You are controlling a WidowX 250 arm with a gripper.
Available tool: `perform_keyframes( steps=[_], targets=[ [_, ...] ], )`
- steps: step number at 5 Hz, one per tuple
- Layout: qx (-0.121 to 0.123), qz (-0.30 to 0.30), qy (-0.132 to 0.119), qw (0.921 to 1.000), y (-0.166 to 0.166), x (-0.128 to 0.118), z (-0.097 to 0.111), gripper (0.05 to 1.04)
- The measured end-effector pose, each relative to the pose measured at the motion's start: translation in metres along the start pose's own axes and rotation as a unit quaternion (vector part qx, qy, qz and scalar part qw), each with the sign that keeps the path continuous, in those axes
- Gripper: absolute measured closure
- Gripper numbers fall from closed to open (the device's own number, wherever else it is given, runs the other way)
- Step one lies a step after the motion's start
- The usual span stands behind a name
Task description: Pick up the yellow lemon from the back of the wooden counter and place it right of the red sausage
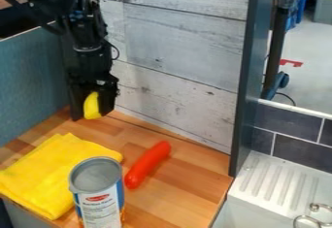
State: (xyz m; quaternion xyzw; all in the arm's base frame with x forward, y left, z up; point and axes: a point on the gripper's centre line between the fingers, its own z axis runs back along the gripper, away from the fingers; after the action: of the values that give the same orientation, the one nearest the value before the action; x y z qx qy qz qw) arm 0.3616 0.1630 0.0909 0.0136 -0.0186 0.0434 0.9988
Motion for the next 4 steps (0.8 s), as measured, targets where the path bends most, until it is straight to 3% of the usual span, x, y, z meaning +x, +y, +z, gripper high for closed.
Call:
perform_keyframes(
  steps=[1, 2, 4],
  targets=[
    [-0.026, -0.008, 0.014, 0.9995, -0.038, -0.026, 0.004, 0.268],
    [-0.051, -0.041, 0.004, 0.9978, -0.079, -0.047, 0.020, 0.268],
    [-0.073, -0.112, -0.014, 0.9910, -0.146, -0.051, 0.017, 0.268]
  ],
)
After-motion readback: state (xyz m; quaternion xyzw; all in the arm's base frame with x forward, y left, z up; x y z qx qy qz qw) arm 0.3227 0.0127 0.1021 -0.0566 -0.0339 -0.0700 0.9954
